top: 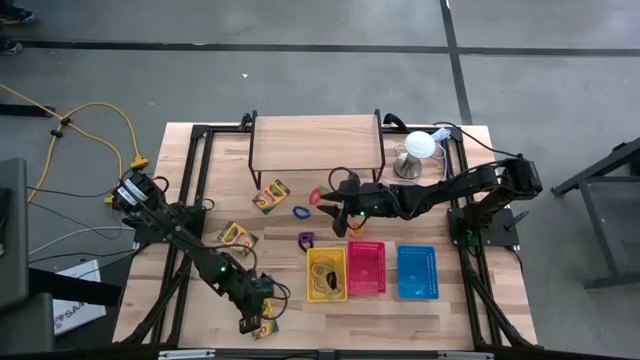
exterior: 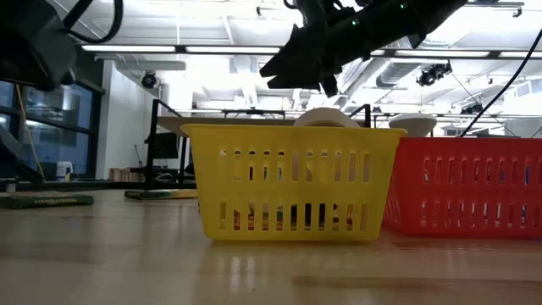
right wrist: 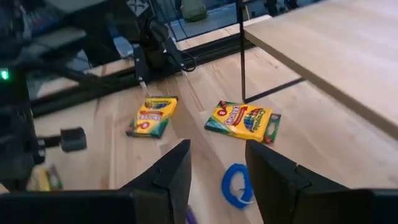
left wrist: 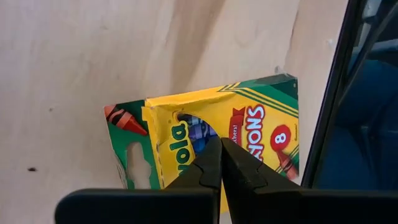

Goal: Pick & Place Office Desk Supplies
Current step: Put the bottom crayon box into the red bin

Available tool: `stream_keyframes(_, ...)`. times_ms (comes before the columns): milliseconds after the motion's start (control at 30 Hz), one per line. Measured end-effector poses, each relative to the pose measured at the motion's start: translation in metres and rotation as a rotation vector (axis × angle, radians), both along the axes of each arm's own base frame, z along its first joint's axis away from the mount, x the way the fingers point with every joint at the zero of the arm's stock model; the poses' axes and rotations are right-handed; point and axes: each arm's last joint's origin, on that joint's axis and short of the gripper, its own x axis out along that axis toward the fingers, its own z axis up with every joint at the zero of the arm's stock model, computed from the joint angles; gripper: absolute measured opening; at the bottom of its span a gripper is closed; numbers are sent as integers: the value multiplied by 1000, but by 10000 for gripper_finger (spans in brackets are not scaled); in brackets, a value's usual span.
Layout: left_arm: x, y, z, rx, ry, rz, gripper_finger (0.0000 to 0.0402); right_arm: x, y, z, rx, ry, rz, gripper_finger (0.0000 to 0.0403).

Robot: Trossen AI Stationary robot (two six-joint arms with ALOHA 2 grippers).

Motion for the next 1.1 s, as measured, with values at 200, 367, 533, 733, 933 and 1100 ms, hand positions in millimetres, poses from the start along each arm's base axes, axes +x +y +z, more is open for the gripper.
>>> stream_keyframes(200,0,0,0,-1,1,-6,0,0,0,0,61,-13,-22,140)
stream_keyframes(367,0,0,0,4,-5,-18,0,0,0,0,99,-18,-30,140)
stream_keyframes(533,0,0,0,4,-5,-18,0,0,0,0,108,-19,-34,140)
stream_keyframes(733,0,0,0,5,-5,-17,0,1,3,2,132,-36,81,140)
stream_keyframes(933,0,0,0,4,-4,-15,0,3,28,17,80,-178,282,140)
stream_keyframes(1100,0,0,0,6,-6,-12,0,-1,62,27,9,-285,403,140)
